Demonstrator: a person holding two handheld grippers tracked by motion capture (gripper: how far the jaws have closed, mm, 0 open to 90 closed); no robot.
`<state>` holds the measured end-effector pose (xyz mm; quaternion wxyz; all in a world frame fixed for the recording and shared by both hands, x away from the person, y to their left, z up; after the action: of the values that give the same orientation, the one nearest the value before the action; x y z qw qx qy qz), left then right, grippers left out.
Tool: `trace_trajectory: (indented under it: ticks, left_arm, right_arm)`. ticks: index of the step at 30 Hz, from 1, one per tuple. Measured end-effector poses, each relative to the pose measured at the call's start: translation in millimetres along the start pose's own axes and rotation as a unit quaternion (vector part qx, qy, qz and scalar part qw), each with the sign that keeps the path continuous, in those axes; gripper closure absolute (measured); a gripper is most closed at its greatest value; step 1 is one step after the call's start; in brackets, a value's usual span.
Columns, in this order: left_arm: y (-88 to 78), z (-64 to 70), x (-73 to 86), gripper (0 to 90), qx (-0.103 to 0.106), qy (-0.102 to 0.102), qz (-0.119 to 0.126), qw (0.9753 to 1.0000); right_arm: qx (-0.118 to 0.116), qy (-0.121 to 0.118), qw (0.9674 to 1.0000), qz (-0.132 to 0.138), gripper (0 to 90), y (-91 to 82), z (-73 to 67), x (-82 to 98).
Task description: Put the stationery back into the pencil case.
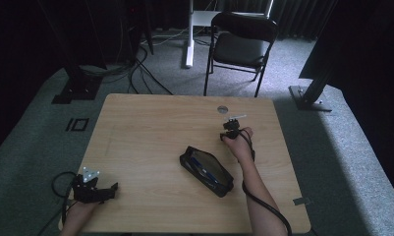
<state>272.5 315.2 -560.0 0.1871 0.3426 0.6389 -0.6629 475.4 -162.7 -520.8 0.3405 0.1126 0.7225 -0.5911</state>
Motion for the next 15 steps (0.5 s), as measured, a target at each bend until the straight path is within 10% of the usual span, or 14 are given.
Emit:
trace_trajectory:
  ticks: [15]
  left_arm:
    - [0.0, 0.0, 0.0, 0.4, 0.0, 0.0, 0.0, 1.0]
  right_arm:
    - [-0.023, -0.028, 0.9994, 0.0, 68.3, -19.6, -5.9, -2.2]
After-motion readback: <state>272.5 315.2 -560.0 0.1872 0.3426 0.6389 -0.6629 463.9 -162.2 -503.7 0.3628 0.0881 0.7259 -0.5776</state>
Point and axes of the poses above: each handheld gripper's, and its own axes: y roughly forward along the jaws, x roughly out of its underside, z roughly to its right, the point moved 1 cm from there along y, roughly forward along the jaws, and after that the axes turned 3 degrees about -x, right-handed, at the moved point
